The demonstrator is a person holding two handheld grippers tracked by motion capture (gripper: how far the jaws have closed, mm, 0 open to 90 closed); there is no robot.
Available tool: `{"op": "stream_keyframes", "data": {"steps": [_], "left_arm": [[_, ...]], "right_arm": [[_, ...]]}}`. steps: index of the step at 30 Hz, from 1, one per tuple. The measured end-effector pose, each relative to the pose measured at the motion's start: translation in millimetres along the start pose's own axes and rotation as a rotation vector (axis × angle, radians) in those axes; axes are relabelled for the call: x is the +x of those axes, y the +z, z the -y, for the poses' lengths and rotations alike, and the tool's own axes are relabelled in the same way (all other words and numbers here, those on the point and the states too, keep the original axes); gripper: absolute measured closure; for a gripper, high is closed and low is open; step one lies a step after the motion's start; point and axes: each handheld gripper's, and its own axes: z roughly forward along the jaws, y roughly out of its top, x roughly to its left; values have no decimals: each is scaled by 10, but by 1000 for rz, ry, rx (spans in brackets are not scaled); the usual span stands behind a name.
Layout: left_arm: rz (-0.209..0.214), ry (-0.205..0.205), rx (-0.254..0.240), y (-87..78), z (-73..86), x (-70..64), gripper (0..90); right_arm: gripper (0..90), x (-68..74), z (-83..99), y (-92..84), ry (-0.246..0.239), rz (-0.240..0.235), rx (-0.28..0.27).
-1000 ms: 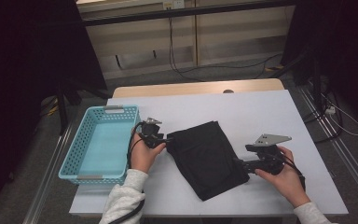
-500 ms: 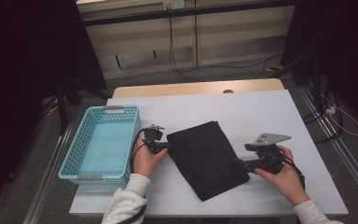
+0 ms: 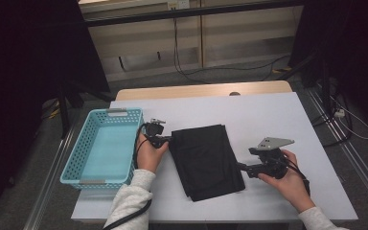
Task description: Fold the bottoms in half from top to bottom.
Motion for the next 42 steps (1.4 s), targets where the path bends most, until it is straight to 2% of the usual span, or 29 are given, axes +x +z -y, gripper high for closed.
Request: {"op": "stream_keyframes", "data": {"steps": [5, 10, 15, 19, 22, 28, 32, 34, 37, 40, 42], "left_arm": [[4, -14, 3, 18, 36, 29, 770], [-6, -16, -8, -55, 61, 8, 564], [-17, -1, 1, -119, 119, -1, 458], [-10, 19, 10, -176, 138, -46, 423], [-19, 45, -5, -203, 147, -77, 390], [-22, 43, -11, -228, 177, -69, 373], [-17, 52, -3, -232, 179, -69, 371], [-18, 54, -3, -224, 184, -70, 375], [-16, 54, -4, -221, 190, -69, 375], [-14, 52, -4, -221, 192, -71, 374], [-8, 46, -7, -221, 195, -72, 373]], "right_arm": [[262, 18, -13, 17, 9, 2, -3], [278, 62, -45, 57, -2, -17, -5], [382, 125, -103, 117, -15, -50, 6], [467, 190, -158, 189, -25, -88, 23], [463, 246, -201, 252, -29, -110, 28], [504, 393, -238, 386, -53, -145, 78], [555, 442, -224, 459, -46, -162, 114], [605, 472, -210, 497, -57, -166, 138], [716, 503, -188, 509, -71, -154, 125], [813, 475, -167, 504, -36, -174, 123], [833, 455, -152, 499, -18, -184, 117]]}}
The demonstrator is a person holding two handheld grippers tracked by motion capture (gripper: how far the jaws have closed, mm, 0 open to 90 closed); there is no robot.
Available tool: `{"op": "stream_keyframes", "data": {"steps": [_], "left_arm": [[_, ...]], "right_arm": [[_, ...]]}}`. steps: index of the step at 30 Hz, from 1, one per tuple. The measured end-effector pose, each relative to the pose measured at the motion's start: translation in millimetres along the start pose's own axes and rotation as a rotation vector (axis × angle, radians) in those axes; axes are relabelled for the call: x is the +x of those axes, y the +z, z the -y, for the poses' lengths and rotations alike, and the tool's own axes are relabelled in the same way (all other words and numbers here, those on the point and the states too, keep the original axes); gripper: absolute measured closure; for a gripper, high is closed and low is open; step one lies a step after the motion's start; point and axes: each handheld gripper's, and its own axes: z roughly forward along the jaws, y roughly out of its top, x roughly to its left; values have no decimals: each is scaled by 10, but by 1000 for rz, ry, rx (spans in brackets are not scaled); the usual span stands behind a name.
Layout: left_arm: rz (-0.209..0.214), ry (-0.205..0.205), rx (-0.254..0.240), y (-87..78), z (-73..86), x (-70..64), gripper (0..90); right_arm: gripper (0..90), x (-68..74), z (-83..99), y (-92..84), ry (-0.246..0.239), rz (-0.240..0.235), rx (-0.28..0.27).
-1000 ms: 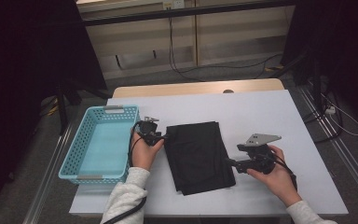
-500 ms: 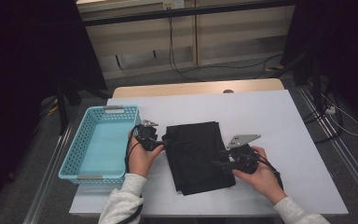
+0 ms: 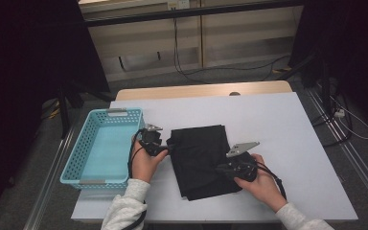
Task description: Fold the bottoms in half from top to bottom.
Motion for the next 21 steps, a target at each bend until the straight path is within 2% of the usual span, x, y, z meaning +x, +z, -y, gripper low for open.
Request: {"op": "stream_keyframes", "data": {"steps": [9, 15, 18, 21], "left_arm": [[-2, 1, 8, 16, 8, 25, 375], [-3, 4, 7, 24, 2, 26, 375], [-8, 2, -2, 29, -2, 23, 375], [-10, -2, -1, 32, -7, 26, 375]], "right_arm": [[865, 1, -41, -95, -5, -26, -23], [898, -20, -51, -226, 13, -49, -56], [899, -27, -19, -297, 19, -59, -59], [898, -40, 37, -309, 23, -47, -51]]}}
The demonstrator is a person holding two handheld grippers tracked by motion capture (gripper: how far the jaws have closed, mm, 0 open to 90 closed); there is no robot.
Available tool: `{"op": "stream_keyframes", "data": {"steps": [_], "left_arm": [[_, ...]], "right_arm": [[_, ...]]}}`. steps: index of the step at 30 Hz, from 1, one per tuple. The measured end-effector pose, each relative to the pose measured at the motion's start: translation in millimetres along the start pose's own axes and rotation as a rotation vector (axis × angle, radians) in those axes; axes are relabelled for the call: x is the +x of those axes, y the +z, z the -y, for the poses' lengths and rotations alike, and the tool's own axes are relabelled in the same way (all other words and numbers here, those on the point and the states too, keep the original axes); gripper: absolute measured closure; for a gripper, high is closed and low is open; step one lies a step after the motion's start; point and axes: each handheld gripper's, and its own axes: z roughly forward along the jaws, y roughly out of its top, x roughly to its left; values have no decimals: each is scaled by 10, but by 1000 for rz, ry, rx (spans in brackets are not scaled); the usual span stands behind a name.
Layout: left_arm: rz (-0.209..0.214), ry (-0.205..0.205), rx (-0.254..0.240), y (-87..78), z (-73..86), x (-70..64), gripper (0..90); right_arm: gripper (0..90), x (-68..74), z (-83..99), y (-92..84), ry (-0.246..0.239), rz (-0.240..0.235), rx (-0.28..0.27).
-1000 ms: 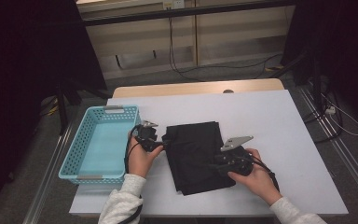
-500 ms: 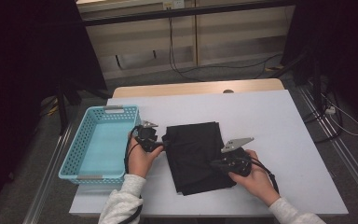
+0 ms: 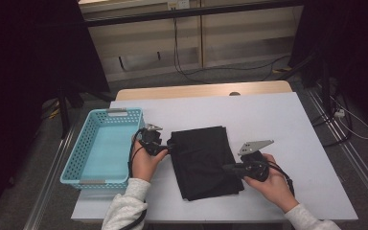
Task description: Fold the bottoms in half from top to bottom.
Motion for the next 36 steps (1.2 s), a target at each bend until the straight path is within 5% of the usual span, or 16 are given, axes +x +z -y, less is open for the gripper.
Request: {"op": "stream_keyframes", "data": {"steps": [16, 22, 31, 36], "left_arm": [[-4, 9, -15, -28, -42, -20, 347], [3, 11, -4, -15, -49, -16, 326], [6, 11, -5, -6, -52, -32, 307], [16, 7, -2, -8, -56, -34, 287]], "right_arm": [[900, 31, 117, -119, -33, 21, 61], [542, -4, 117, -97, 10, 115, 12], [363, -50, 86, -20, 53, 169, -26], [288, -82, 126, 85, 61, 192, 16]]}}
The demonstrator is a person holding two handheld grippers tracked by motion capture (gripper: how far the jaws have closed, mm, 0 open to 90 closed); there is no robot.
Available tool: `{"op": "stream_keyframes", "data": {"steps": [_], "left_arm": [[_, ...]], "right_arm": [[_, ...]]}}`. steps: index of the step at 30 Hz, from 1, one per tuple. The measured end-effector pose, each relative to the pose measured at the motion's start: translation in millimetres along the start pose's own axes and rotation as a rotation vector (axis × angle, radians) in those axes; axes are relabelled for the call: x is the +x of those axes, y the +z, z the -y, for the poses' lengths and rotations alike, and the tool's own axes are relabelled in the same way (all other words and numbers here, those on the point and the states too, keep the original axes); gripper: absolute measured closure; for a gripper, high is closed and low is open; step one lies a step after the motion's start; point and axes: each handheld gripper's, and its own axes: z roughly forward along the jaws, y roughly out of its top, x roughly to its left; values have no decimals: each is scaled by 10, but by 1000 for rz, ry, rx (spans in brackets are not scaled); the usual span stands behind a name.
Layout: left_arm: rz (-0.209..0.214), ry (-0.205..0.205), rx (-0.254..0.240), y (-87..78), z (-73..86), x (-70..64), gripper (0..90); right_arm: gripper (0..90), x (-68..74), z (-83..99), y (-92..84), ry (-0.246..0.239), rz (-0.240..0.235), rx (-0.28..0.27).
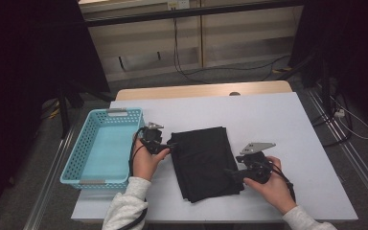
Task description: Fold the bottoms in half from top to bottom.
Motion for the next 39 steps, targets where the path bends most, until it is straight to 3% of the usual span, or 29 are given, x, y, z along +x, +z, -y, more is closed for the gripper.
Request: {"op": "stream_keyframes", "data": {"steps": [6, 14, 23, 26, 39], "left_arm": [[-1, 2, -3, -1, -5, -8, 277], [3, -4, 1, -5, -12, -14, 255], [9, -3, 7, -11, -14, -19, 247], [10, -8, 7, -18, -17, -13, 241], [12, -17, -7, -36, -27, -27, 231]], "right_arm": [[245, 12, -22, -13, 11, 14, -34], [220, 62, -1, 103, -17, 0, 26], [235, 78, 19, 94, -2, 25, 23], [217, 24, 12, 75, 15, 42, 24], [330, 147, 47, 83, 50, 88, 14]]}}
